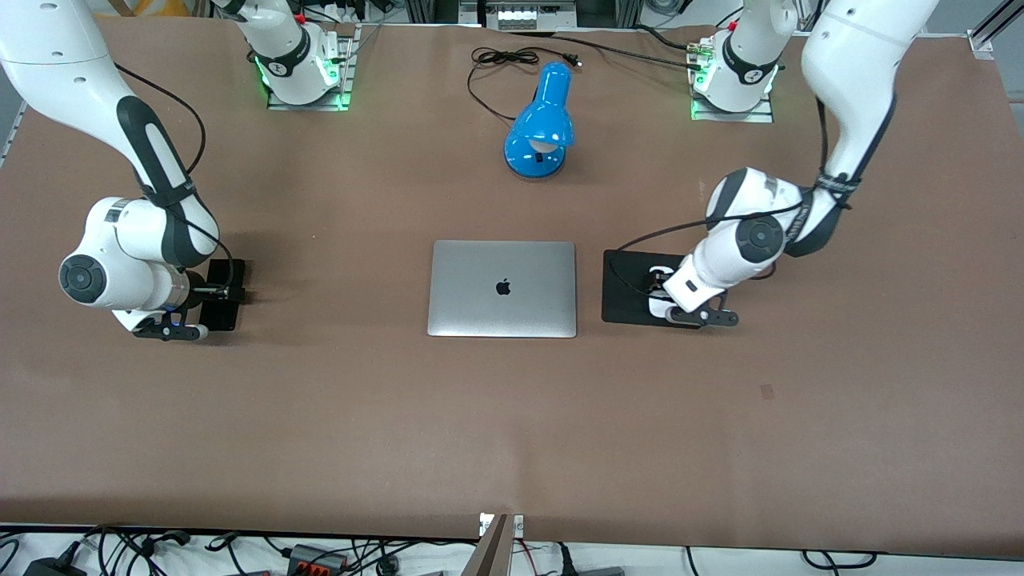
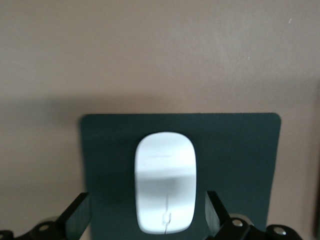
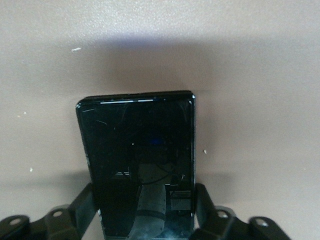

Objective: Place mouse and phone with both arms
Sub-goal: 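Release the mouse on the pad and raise the left gripper away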

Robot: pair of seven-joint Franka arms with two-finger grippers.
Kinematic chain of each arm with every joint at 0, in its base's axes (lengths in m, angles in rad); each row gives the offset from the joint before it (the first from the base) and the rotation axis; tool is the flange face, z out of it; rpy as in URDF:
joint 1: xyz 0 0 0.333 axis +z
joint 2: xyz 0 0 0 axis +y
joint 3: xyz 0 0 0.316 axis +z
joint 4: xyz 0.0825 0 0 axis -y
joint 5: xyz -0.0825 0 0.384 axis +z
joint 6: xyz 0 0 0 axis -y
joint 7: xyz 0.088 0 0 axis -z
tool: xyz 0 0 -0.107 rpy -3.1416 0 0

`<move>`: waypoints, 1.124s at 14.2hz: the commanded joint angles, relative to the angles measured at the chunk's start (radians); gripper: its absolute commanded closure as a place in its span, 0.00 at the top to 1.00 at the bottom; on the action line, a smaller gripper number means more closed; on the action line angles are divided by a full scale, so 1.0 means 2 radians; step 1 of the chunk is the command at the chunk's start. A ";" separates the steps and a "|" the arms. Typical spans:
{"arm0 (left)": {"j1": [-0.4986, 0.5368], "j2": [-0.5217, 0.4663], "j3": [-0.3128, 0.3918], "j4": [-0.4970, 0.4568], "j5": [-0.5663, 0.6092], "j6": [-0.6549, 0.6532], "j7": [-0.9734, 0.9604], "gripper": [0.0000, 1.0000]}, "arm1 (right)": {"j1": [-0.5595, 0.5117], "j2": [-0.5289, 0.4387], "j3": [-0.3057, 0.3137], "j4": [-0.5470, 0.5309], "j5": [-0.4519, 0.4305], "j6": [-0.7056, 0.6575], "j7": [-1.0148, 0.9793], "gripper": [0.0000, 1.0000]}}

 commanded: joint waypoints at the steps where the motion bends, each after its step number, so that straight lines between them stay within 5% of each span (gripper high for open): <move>1: 0.014 -0.012 0.002 0.077 0.013 -0.109 0.026 1.00 | -0.002 0.001 0.001 -0.003 -0.008 -0.006 0.006 0.47; 4: 0.047 -0.009 0.002 0.156 0.014 -0.191 0.077 1.00 | -0.002 -0.003 0.001 -0.001 -0.008 -0.007 0.002 0.21; 8: 0.067 -0.009 0.000 0.221 0.077 -0.242 0.101 1.00 | 0.007 -0.038 0.007 0.028 -0.007 -0.065 0.005 0.19; 13: 0.087 -0.012 0.001 0.303 0.085 -0.313 0.157 1.00 | 0.105 -0.039 0.010 0.086 0.002 -0.105 0.012 0.18; 16: 0.093 -0.018 0.001 0.318 0.086 -0.340 0.162 1.00 | 0.169 -0.032 0.010 0.092 0.002 -0.105 0.108 0.18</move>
